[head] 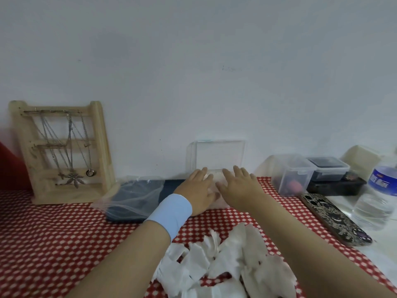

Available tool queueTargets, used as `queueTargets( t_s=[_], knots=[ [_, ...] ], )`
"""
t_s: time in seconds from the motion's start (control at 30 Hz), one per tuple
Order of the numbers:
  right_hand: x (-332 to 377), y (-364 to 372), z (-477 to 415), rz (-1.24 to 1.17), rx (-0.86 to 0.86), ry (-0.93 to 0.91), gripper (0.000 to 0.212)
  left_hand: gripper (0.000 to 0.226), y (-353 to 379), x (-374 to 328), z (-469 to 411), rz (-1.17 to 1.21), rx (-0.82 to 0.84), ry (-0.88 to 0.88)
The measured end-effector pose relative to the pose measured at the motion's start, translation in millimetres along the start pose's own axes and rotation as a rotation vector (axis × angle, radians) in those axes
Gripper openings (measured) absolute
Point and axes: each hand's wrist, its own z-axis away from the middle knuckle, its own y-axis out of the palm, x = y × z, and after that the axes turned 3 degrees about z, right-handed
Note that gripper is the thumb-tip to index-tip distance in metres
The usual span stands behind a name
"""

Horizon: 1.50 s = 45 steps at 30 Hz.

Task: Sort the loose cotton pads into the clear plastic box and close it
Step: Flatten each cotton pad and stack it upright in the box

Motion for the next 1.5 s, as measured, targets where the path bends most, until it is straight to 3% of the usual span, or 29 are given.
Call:
queueTargets(
  t_s=[0.13,0.3,0.43,0.53,0.63,0.7,0.8,0.9,1.0,1.1,1.27,1.33,1.43,1.5],
  knots=[
    [-10.2,11.5,-2.6,0.050,0.091,-0.147,0.048,0.067,2.5,1.0,-5.3,-0.021,0.144,-0.032],
    [-14.1,7.4,-8.1,0.053,0.138,-0.190,0.050,0.068,-1.1,8.6,-8.2,-0.024,0.149,-0.014],
    [-16.9,-8.5,5.2,-0.209,0.056,-0.120,0.066,0.072,-6.4,3.8,0.3,0.019,0.037,-0.001],
    [-17.9,-28.0,25.8,-0.293,-0.044,-0.134,0.047,0.067,-17.4,-6.9,23.8,0.101,-0.095,0.037],
    [-18.3,-51.2,58.0,-0.359,0.193,-0.180,0.034,0.051,-33.0,-18.1,61.1,0.184,-0.011,0.025],
    [-15.0,-59.6,82.5,-0.363,0.400,-0.206,0.051,0.056,-41.0,-21.7,88.4,0.184,0.147,-0.023],
    [-1.9,-61.3,117.6,-0.262,0.603,-0.182,0.105,0.081,-47.9,-22.1,130.1,0.076,0.384,-0.117],
    [23.0,-51.6,139.3,-0.141,0.688,-0.206,0.122,0.101,-43.7,-19.5,163.9,0.005,0.443,-0.174],
    [47.2,-36.3,149.8,-0.071,0.620,-0.278,0.121,0.105,-35.9,-21.3,182.4,-0.008,0.396,-0.181],
    [58.0,-28.9,146.9,-0.095,0.507,-0.303,0.103,0.101,-33.8,-21.7,195.4,-0.040,0.367,-0.226],
    [55.0,-28.8,128.3,-0.220,0.329,-0.231,0.063,0.078,-38.8,-23.3,209.0,-0.145,0.540,-0.295],
    [52.9,-30.4,127.8,-0.223,0.321,-0.225,0.069,0.065,-31.5,-22.4,208.3,-0.178,0.567,-0.264],
    [49.3,-42.0,135.1,-0.173,0.347,-0.224,0.088,0.042,-23.9,-15.5,201.1,-0.059,0.463,-0.229],
    [49.7,-51.8,143.1,-0.099,0.247,-0.242,0.083,0.031,-25.7,-10.1,194.7,0.031,0.360,-0.205]
  ],
)
